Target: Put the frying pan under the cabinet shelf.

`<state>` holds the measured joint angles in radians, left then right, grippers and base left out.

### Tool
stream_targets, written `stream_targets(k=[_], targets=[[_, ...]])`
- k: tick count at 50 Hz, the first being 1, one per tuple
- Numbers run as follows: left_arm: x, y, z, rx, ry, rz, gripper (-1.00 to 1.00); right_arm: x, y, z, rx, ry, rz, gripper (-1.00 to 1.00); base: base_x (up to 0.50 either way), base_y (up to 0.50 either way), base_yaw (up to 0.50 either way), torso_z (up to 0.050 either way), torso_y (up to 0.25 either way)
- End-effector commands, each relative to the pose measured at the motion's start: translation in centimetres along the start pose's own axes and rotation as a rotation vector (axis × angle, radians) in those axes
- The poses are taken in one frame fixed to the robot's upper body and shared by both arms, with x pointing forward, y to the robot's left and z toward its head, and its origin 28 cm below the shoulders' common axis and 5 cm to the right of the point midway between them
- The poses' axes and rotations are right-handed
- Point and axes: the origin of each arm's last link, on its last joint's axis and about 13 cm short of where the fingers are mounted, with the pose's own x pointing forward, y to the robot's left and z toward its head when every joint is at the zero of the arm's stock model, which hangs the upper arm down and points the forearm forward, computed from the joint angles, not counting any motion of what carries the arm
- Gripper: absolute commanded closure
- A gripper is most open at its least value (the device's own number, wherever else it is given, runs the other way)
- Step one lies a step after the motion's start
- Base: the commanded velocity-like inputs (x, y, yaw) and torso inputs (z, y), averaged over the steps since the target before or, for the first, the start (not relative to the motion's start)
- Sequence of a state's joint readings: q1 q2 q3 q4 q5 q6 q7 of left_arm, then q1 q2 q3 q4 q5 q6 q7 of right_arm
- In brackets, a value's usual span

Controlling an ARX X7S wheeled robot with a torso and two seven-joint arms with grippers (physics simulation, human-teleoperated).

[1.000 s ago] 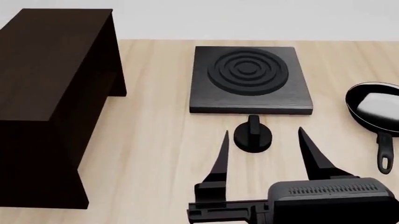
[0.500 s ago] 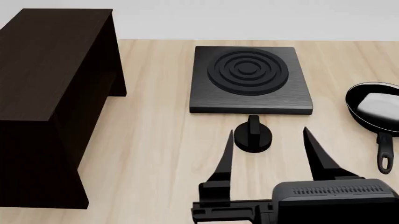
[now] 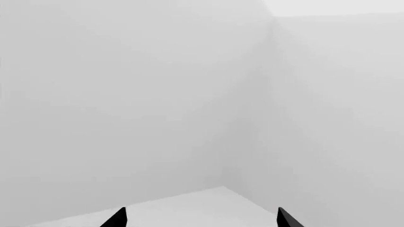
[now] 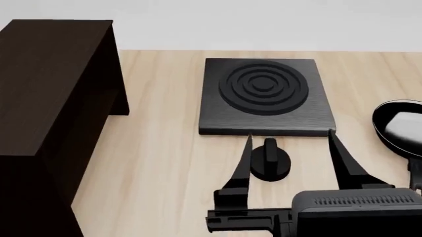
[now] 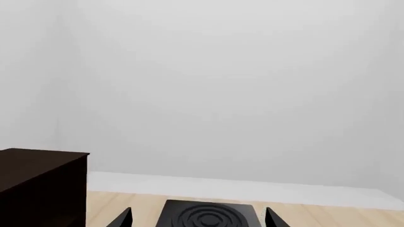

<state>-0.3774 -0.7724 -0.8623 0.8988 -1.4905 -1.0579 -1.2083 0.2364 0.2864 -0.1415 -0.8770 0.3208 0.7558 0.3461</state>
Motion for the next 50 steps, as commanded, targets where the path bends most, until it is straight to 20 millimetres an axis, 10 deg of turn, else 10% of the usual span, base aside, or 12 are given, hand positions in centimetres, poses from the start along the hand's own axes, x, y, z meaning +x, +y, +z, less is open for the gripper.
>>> stream_targets(k=[1, 50], targets=[[0.04, 0.47, 0.16, -0.006, -0.009, 0.023, -1.0, -0.02, 0.0, -0.03, -0.005, -0.004, 0.0, -1.0, 0.29, 0.0, 0.0, 0.0, 0.0], [0.01, 0.73, 0.13, -0.011, -0.016, 0.035, -1.0, -0.11, 0.13, 0.15, -0.011, 0.0, 0.007, -1.0, 0.29, 0.0, 0.0, 0.0, 0.001]])
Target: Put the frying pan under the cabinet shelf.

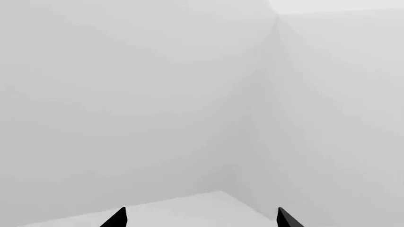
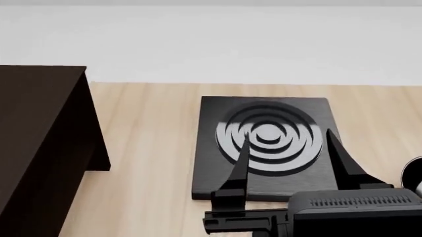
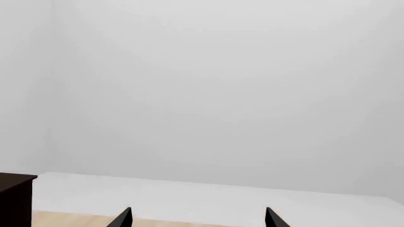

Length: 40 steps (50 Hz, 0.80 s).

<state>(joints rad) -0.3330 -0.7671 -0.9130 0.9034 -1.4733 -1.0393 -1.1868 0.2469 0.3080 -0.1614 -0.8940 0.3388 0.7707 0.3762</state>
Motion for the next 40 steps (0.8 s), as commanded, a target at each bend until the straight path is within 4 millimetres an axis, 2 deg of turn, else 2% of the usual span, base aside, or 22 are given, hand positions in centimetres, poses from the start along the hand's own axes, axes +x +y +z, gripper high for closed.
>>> stream_targets(k=[1, 26, 40], targets=[[0.0, 0.1, 0.1, -0.001, -0.006, 0.007, -1.0, 0.0, 0.0, -0.1, 0.0, 0.003, 0.001, -1.0, 0.29, 0.0, 0.0, 0.0, 0.0], [0.1, 0.2, 0.0, -0.003, 0.002, 0.007, -1.0, 0.1, -0.3, 0.0, -0.009, 0.009, -0.021, -1.0, 0.29, 0.0, 0.0, 0.0, 0.0], [0.2, 0.2, -0.6, -0.002, 0.019, -0.002, -1.0, 0.4, -1.3, 0.6, -0.044, 0.02, -0.079, -1.0, 0.01, 0.0, 0.0, 0.0, 0.0]])
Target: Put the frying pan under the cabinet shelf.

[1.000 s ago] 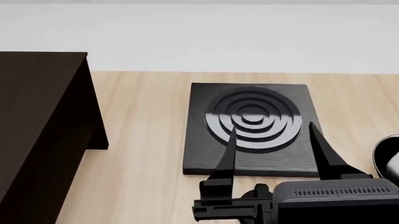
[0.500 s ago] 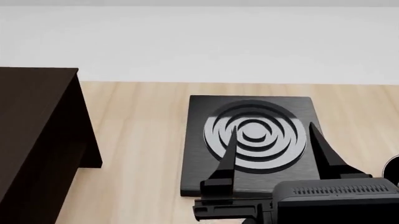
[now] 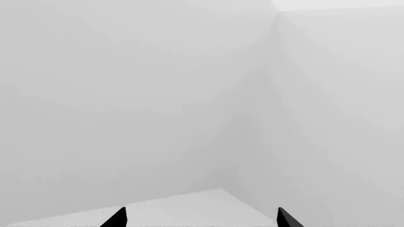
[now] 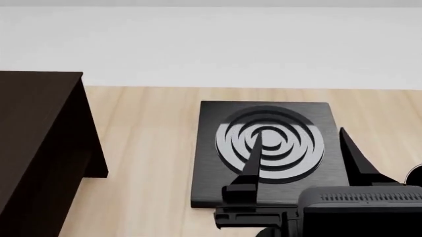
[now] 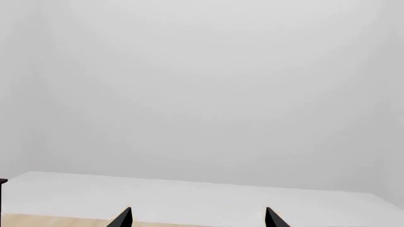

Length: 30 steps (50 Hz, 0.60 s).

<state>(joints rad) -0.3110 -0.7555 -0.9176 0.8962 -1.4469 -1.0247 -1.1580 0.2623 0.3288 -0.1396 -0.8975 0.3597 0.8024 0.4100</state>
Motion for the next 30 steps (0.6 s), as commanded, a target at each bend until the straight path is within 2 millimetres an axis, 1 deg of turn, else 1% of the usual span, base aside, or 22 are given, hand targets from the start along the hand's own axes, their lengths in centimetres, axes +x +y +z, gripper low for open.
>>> stream_targets(k=[1, 5, 8, 14, 16, 18, 25, 30], targets=[[0.0, 0.0, -0.3, 0.002, 0.01, -0.006, -1.0, 0.3, -0.9, 0.6, -0.024, 0.008, -0.046, -1.0, 0.0, 0.0, 0.0, 0.0, 0.0], [0.0, -0.1, -0.1, -0.002, 0.008, -0.01, -1.0, 0.6, -1.5, 1.1, -0.048, 0.008, -0.064, -1.0, 0.0, 0.0, 0.0, 0.0, 0.0], [-0.2, 0.0, 0.1, -0.01, -0.022, -0.007, -1.0, 0.7, -2.0, 1.3, -0.035, 0.004, -0.081, -1.0, 0.0, 0.0, 0.0, 0.0, 0.0], [-0.1, -0.1, -0.3, -0.007, -0.001, -0.016, -1.0, 1.0, -2.8, 1.7, -0.058, 0.031, -0.132, -1.0, 0.0, 0.0, 0.0, 0.0, 0.0], [-0.1, -0.2, -0.4, -0.004, 0.007, -0.019, -1.0, 1.0, -3.1, 1.8, -0.084, 0.054, -0.161, -1.0, 0.0, 0.0, 0.0, 0.0, 0.0], [-0.1, -0.3, -0.5, -0.002, 0.01, -0.022, -1.0, 1.1, -3.6, 2.0, -0.08, 0.081, -0.197, -1.0, 0.0, 0.0, 0.0, 0.0, 0.0], [0.0, -0.4, -0.7, 0.006, 0.014, -0.013, -1.0, 1.3, -4.7, 1.9, -0.067, 0.124, -0.243, -1.0, 0.0, 0.0, 0.0, 0.0, 0.0], [0.0, -0.4, -0.8, 0.017, 0.014, -0.006, -1.0, 1.8, -5.8, 2.5, -0.069, 0.176, -0.3, -1.0, 0.0, 0.0, 0.0, 0.0, 0.0]])
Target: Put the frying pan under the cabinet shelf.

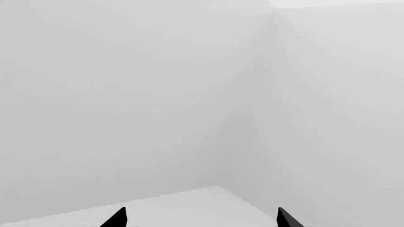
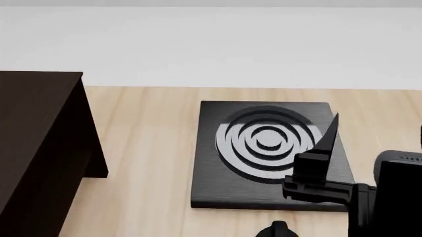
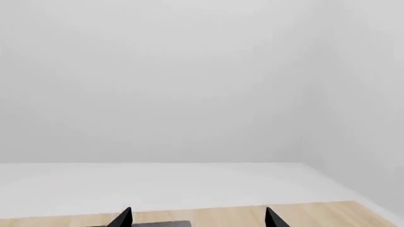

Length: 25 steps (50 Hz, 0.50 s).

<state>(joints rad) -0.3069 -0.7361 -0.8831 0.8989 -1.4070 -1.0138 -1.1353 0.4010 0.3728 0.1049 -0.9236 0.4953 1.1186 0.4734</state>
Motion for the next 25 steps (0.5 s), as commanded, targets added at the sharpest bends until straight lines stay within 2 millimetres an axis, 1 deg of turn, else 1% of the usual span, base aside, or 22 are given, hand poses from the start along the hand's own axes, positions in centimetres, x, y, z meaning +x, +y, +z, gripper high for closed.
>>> stream_targets(k=[1, 7, 13, 15, 16, 18, 23, 25], targets=[[0.0, -0.2, -0.3, 0.017, 0.005, 0.006, -1.0, 0.9, -2.0, 0.8, -0.014, 0.098, -0.103, -1.0, 0.0, 0.0, 0.0, 0.0, 0.0], [0.1, -0.2, -0.4, 0.014, 0.012, 0.002, -1.0, 1.3, -3.2, 1.8, -0.018, 0.118, -0.129, -1.0, 0.0, 0.0, 0.0, 0.0, 0.0], [-0.1, -0.5, -0.6, 0.012, 0.021, -0.018, -1.0, 2.3, -4.0, 2.5, -0.053, 0.184, -0.122, -1.0, 0.0, 0.0, 0.0, 0.0, 0.0], [-0.1, -0.4, -0.6, 0.014, 0.021, -0.018, -1.0, 2.7, -4.2, 2.6, -0.037, 0.214, -0.113, -1.0, 0.0, 0.0, 0.0, 0.0, 0.0], [-0.1, -0.4, -0.7, 0.014, 0.024, -0.017, -1.0, 2.9, -4.4, 2.6, -0.069, 0.223, -0.12, -1.0, 0.0, 0.0, 0.0, 0.0, 0.0], [-0.1, -0.4, -0.7, 0.012, 0.03, -0.023, -1.0, 3.2, -4.8, 2.7, -0.069, 0.252, -0.129, -1.0, 0.0, 0.0, 0.0, 0.0, 0.0], [-0.1, -0.5, -0.6, 0.014, 0.029, -0.029, -1.0, 3.6, -5.5, 2.6, -0.059, 0.332, -0.113, -1.0, 0.0, 0.0, 0.0, 0.0, 0.0], [-0.1, -0.5, -0.7, 0.016, 0.031, -0.029, -1.0, 3.7, -5.7, 2.8, -0.067, 0.334, -0.116, -1.0, 0.0, 0.0, 0.0, 0.0, 0.0]])
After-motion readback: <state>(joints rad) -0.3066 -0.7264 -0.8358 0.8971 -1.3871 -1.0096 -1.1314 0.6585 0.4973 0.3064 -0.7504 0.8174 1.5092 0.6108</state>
